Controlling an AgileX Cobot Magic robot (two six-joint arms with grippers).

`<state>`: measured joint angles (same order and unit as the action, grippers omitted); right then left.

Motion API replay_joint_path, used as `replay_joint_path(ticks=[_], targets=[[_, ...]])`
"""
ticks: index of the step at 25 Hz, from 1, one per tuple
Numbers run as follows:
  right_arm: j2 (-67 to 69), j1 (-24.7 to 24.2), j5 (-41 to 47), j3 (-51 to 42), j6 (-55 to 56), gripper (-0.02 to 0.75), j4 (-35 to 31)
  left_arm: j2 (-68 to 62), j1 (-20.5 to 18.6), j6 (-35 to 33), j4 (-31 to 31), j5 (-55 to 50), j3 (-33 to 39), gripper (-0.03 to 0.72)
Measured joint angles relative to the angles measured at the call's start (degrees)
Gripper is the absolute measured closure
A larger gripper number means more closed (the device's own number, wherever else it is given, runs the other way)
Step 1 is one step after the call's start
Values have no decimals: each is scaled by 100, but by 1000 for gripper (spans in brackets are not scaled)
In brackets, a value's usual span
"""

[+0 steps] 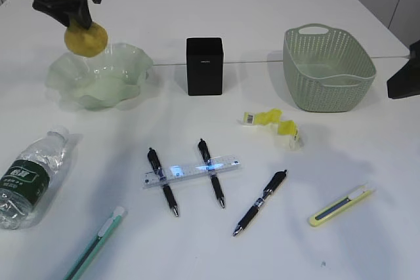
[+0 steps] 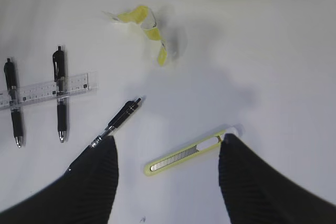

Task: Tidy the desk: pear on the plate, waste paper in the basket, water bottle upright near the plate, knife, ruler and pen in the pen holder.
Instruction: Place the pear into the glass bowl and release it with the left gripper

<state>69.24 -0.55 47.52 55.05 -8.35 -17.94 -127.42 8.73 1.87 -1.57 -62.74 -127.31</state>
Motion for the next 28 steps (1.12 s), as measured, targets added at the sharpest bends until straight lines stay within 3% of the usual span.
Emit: replay_joint_path(ticks=[10,28], targets=[[0,0,10,0,0,260,0,-716,0,0,117,668,2,430],[0,0,21,0,-11,260,0,-1266,0,0,214,835,12,423]])
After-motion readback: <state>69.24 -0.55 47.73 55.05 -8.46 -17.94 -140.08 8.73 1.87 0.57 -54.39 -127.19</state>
